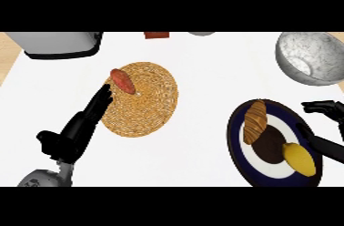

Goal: Pick the lemon from the plate and place it in the bowl

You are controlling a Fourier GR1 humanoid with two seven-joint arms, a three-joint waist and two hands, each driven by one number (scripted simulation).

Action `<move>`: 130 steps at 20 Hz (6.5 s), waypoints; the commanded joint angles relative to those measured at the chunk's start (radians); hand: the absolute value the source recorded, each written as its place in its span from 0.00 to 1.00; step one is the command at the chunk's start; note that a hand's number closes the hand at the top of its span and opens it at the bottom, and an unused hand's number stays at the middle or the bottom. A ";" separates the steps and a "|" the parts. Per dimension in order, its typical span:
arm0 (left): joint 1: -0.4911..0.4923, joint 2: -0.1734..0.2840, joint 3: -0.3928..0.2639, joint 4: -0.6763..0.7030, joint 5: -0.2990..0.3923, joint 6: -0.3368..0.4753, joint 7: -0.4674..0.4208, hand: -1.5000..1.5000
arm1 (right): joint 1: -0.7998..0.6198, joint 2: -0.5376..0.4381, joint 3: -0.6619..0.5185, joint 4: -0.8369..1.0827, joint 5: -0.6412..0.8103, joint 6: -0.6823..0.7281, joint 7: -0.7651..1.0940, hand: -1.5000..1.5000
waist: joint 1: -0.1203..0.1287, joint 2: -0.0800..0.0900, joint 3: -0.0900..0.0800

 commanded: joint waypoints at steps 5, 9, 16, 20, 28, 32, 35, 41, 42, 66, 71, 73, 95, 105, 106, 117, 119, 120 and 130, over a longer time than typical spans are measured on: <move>-0.066 -0.059 -0.064 0.026 -0.063 -0.026 -0.015 0.50 | 0.105 -0.129 -0.014 0.083 0.268 -0.034 -0.226 0.00 | 0.057 0.009 -0.003; -0.072 -0.062 -0.052 -0.002 -0.060 -0.009 0.032 0.50 | 0.141 -0.281 -0.009 -0.027 0.355 0.017 -0.065 0.00 | 0.053 0.005 -0.005; -0.063 -0.045 -0.048 -0.014 -0.059 -0.033 0.026 0.50 | 0.162 -0.506 0.132 -0.121 0.449 0.318 0.254 0.00 | 0.069 0.006 -0.008; -0.050 -0.042 -0.030 -0.046 -0.045 -0.040 0.043 0.50 | 0.139 -0.519 0.159 -0.279 0.355 0.474 0.482 0.00 | 0.068 0.004 -0.006; -0.059 -0.125 -0.056 0.003 -0.131 -0.035 0.029 0.50 | 0.007 -0.439 0.173 -0.329 0.253 0.654 0.790 0.00 | 0.069 0.007 -0.003; -0.109 -0.116 0.035 0.095 -0.103 -0.121 -0.006 0.50 | -0.013 -0.302 0.257 -0.317 0.373 0.632 0.829 0.00 | 0.067 0.008 -0.003; -0.050 -0.138 0.037 0.030 -0.135 -0.112 0.022 0.50 | 0.039 -0.298 0.166 -0.361 0.396 0.678 0.797 0.00 | 0.064 0.007 -0.003; -0.108 -0.148 0.065 0.019 -0.151 -0.132 0.088 0.50 | 0.137 -0.249 0.172 -0.442 0.572 0.588 0.708 0.00 | 0.057 0.006 -0.002; -0.002 -0.096 0.084 -0.064 -0.109 -0.189 0.041 0.50 | 0.108 -0.210 0.223 -0.347 0.647 0.547 0.656 0.00 | 0.068 0.007 -0.002; -0.028 -0.230 0.145 -0.012 -0.233 -0.235 0.082 0.50 | 0.127 -0.075 0.138 -0.011 1.027 0.357 0.335 0.00 | 0.065 0.007 -0.002; -0.036 -0.271 0.152 -0.011 -0.243 -0.246 0.085 0.50 | 0.077 -0.016 0.114 0.056 1.059 0.331 0.295 0.00 | 0.065 0.008 -0.003; 0.010 -0.278 0.113 -0.072 -0.290 -0.225 0.099 0.50 | 0.080 -0.005 0.108 -0.008 1.018 0.385 0.284 1.00 | 0.066 0.007 -0.003; -0.003 -0.343 0.127 -0.036 -0.340 -0.219 0.102 0.50 | -0.288 -0.017 0.190 0.227 1.202 0.223 -0.095 1.00 | 0.073 0.008 -0.002; 0.014 -0.309 0.166 -0.022 -0.312 -0.261 0.059 0.50 | -0.368 0.048 -0.091 0.014 0.919 0.178 -0.045 1.00 | 0.049 0.000 -0.004; -0.017 -0.267 0.230 -0.009 -0.268 -0.289 0.083 0.50 | -0.344 0.046 -0.134 0.070 0.884 0.144 -0.095 1.00 | 0.055 0.005 -0.003; 0.031 -0.300 0.179 -0.008 -0.327 -0.293 0.011 0.50 | -0.551 -0.073 -0.263 0.411 0.867 0.113 -0.131 1.00 | 0.076 0.011 -0.002; -0.056 -0.296 0.206 0.027 -0.311 -0.302 0.058 0.50 | -0.607 -0.091 -0.257 0.459 0.917 0.056 -0.113 1.00 | 0.076 0.012 -0.002; -0.034 -0.287 0.210 0.003 -0.277 -0.326 0.076 0.50 | -0.634 -0.124 -0.284 0.575 0.939 -0.004 -0.166 1.00 | 0.090 0.018 -0.001; -0.040 -0.335 0.157 -0.024 -0.315 -0.298 0.101 0.50 | -0.837 -0.238 -0.245 1.026 1.072 -0.061 -0.243 1.00 | 0.114 0.025 -0.001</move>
